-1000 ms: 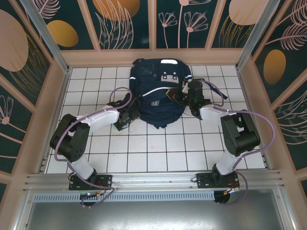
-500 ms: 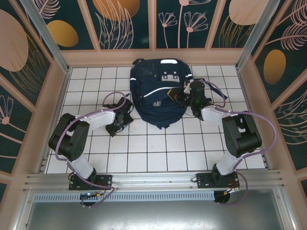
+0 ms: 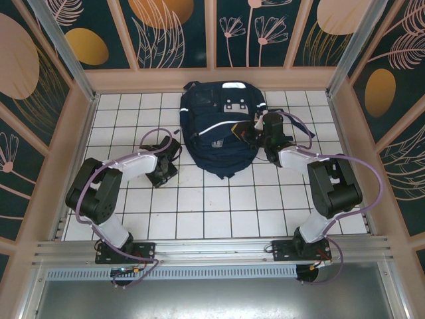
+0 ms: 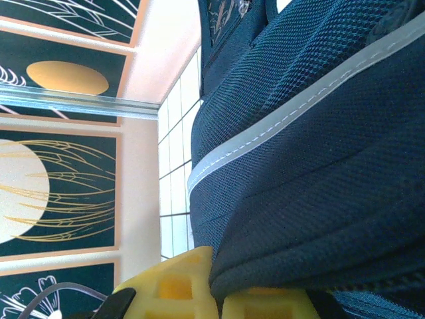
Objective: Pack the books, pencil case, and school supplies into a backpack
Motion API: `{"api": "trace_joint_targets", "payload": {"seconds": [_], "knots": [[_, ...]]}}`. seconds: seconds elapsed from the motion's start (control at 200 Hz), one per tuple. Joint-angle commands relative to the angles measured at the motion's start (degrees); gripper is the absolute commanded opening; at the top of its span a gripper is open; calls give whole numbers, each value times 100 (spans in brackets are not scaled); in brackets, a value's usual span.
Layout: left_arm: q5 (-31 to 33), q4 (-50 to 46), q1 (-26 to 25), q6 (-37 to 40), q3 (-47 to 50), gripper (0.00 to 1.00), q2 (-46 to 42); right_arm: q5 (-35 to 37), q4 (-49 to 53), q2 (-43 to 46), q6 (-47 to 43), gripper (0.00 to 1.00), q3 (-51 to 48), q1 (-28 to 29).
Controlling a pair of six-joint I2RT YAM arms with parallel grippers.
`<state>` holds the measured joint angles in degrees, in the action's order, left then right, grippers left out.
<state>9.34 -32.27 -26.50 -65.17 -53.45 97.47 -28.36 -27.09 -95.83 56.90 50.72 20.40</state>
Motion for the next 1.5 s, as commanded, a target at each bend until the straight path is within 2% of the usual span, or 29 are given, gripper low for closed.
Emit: {"api": "trace_joint_targets", "payload": {"seconds": [0.0, 0.3, 0.505, 0.656, 0.796, 1.021, 1.186, 1.316, 1.421, 1.496], "knots": [[-64, 607, 128, 867, 206, 35, 510, -120, -214, 137, -24, 0, 155, 111], [22, 489, 128, 1593, 344, 44, -76, 109, -43, 265, -13, 0, 251, 306], [-551, 563, 93, 2037, 415, 46, -748, 181, 152, 286, -119, 0, 441, 327], [-856, 1076, 70, 2103, 935, 44, -1741, 158, 85, 273, -51, 0, 480, 333], [-1239, 1206, -9, 2084, 1027, 42, -2077, 177, 60, 258, -9, 0, 488, 341], [-1229, 1303, -911, 2118, 434, 43, -1752, 163, -21, 233, 98, 0, 527, 343], [-1573, 2189, -1291, 1769, 533, 43, -1503, 123, -507, 113, 488, 0, 496, 499], [-1434, 2181, -1757, 1884, 63, 43, -1149, 12, -644, 7, 588, 0, 659, 664], [-1486, 2317, -1908, 1990, -189, 44, -864, -336, -711, -67, 637, 0, 799, 710], [-1519, 2326, -1904, 2107, -438, 45, -624, -293, -580, 4, 597, 0, 789, 737]]}}
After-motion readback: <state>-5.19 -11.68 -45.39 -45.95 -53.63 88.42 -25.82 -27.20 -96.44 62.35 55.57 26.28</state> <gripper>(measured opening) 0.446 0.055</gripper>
